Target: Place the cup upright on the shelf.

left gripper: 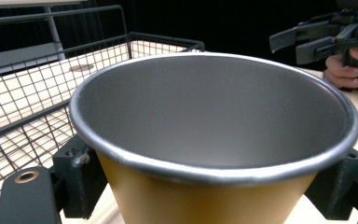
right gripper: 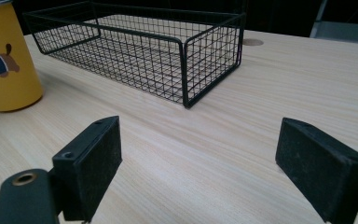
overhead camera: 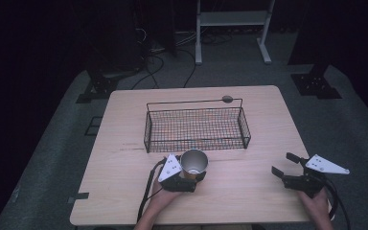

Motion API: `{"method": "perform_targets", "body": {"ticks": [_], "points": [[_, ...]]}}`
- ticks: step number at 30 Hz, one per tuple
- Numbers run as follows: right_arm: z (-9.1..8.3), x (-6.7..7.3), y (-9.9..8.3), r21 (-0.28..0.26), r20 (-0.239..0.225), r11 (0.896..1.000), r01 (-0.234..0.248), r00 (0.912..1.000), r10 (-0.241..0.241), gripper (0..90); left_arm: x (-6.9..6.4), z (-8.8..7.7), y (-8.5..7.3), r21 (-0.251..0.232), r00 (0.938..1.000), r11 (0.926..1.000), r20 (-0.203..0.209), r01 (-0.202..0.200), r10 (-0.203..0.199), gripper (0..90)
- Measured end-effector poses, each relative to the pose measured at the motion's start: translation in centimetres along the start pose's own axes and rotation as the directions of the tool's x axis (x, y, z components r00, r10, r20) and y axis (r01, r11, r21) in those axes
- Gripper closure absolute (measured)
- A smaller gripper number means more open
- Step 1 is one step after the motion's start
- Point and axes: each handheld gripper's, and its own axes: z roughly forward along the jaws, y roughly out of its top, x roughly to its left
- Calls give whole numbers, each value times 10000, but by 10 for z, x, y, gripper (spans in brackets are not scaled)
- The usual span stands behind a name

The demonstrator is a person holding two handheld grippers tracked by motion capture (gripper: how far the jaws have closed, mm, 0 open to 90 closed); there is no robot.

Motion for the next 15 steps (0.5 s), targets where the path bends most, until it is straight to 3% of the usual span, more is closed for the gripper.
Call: {"method": "perform_targets", "body": {"ticks": [15], "points": [[0,0,0,-3,10,10000,-8,10000,8,133,3,-4,17,-180,9998,9997,129,-148,150,144]]}}
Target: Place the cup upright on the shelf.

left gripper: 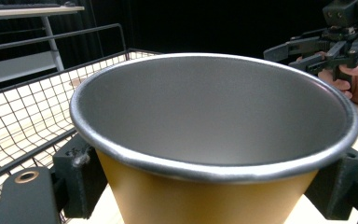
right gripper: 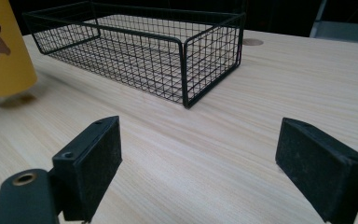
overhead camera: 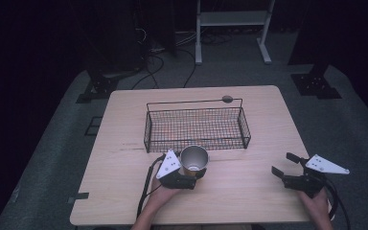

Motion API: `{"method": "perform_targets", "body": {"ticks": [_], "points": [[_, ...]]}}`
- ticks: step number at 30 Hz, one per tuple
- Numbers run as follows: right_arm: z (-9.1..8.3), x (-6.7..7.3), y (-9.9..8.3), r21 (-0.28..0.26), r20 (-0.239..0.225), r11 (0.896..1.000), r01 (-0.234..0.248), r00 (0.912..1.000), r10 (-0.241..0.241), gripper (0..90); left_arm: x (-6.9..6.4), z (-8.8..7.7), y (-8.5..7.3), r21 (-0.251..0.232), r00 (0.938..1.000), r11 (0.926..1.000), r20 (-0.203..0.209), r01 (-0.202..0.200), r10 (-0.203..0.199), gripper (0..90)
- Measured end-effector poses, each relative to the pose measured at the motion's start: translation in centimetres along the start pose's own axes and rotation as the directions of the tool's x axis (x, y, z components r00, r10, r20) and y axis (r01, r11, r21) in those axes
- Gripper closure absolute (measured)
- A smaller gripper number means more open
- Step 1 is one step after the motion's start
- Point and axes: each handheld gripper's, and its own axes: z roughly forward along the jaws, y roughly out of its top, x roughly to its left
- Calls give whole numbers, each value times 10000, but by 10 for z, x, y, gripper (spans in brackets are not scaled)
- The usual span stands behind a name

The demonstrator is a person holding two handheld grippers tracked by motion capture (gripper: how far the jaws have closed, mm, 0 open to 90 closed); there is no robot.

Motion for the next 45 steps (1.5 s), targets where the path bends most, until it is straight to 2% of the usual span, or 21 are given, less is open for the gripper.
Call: {"method": "perform_targets", "body": {"ticks": [5,30,45], "points": [[0,0,0,-20,0,10000,-15,10000,15,133,1,0,5,4,9999,9999,-19,-145,145,144],[-1,-1,0,-54,-8,10000,-62,10000,62,133,8,3,35,-201,9995,9994,163,-275,278,144],[-1,-1,0,-80,-20,9999,-136,9999,136,133,17,10,64,-247,9975,9982,449,-543,554,145]]}}
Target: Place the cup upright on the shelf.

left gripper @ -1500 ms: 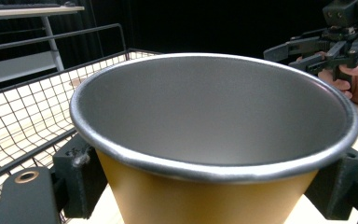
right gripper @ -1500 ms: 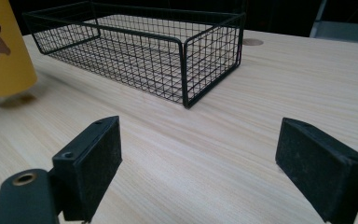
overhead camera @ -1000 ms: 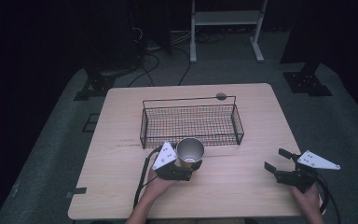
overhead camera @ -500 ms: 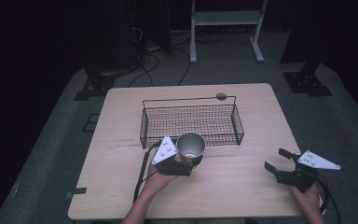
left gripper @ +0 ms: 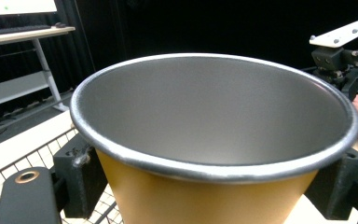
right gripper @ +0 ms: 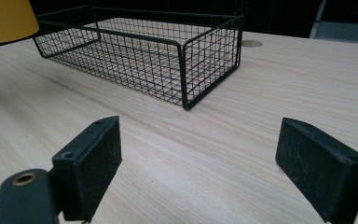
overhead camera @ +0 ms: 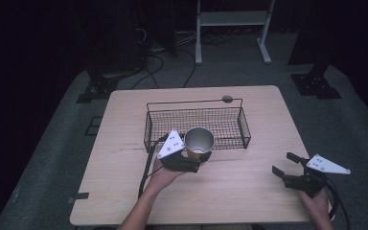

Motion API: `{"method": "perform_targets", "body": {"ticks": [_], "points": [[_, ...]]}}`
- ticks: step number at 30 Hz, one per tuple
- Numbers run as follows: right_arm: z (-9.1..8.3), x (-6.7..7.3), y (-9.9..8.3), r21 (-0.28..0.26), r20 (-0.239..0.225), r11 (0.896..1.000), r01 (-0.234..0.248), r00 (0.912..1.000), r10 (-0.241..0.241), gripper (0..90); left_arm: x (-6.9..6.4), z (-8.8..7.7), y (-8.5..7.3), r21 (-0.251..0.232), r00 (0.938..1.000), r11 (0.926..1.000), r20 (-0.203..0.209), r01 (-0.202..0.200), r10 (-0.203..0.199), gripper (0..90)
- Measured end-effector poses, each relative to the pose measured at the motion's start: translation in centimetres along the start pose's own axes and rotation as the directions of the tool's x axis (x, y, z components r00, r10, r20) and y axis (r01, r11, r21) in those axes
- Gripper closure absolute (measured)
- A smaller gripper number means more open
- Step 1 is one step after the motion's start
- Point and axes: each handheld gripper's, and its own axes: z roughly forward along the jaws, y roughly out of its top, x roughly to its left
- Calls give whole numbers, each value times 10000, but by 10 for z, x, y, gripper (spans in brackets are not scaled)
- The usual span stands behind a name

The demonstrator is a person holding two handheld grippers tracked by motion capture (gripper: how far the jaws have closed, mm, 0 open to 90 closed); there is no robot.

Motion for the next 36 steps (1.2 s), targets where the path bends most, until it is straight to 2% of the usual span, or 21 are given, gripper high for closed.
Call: {"method": "perform_targets", "body": {"ticks": [21,36], "points": [[-1,-1,0,-107,-6,9999,-84,10000,84,132,28,12,27,-4,9998,9998,-101,-178,178,144],[-2,-2,0,-216,9,9996,-190,9998,191,132,53,29,40,96,9997,9997,-139,-221,222,145]]}}
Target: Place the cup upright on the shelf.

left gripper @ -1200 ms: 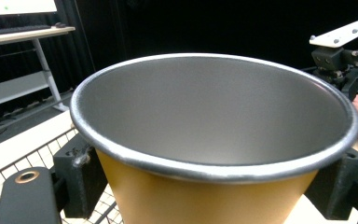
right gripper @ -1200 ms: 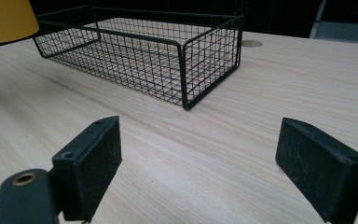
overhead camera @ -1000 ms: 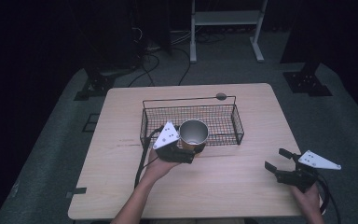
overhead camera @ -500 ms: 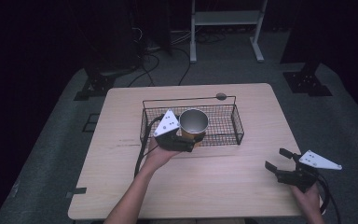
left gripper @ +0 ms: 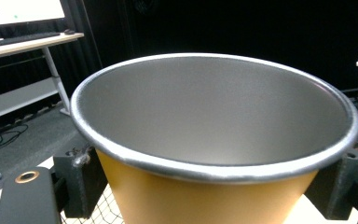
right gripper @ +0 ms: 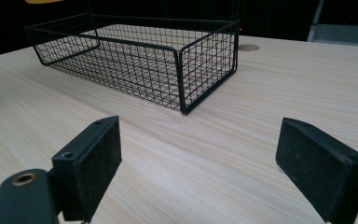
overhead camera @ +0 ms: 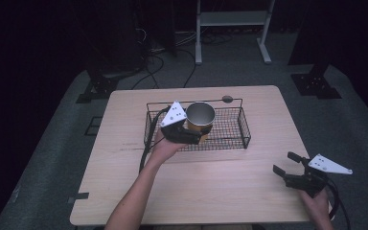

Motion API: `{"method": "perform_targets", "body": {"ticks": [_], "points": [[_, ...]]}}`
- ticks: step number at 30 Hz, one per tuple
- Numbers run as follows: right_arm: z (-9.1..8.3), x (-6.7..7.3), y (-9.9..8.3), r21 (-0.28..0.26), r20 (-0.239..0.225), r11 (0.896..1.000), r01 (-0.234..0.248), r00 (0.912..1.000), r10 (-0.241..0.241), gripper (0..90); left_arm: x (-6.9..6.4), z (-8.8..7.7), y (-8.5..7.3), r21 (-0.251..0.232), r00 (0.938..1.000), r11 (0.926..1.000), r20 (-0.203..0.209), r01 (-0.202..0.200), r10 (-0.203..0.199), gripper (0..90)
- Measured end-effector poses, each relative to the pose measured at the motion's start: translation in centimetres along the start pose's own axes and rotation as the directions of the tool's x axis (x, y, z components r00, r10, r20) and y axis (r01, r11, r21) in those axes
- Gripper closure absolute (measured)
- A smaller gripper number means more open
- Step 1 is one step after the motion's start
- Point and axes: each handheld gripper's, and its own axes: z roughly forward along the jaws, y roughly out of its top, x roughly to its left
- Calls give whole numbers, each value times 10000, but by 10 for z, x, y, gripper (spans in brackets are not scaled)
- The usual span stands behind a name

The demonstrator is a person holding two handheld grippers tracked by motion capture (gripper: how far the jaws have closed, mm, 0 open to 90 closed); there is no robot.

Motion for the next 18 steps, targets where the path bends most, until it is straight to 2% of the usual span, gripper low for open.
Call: {"method": "perform_targets", "body": {"ticks": [3,9,15,18], "points": [[0,0,0,-26,14,10000,-9,10000,9,132,3,3,0,29,10000,10000,-2,-36,36,145],[0,-1,0,-85,17,10000,-26,10000,26,132,15,10,0,52,9999,9999,-32,157,-156,145],[0,-1,0,-91,26,10000,-31,10000,31,132,25,13,-1,-219,9990,9987,47,454,-453,145],[0,-1,0,-57,46,10000,-33,10000,33,132,28,15,-2,-126,9989,9988,32,468,-468,146]]}}
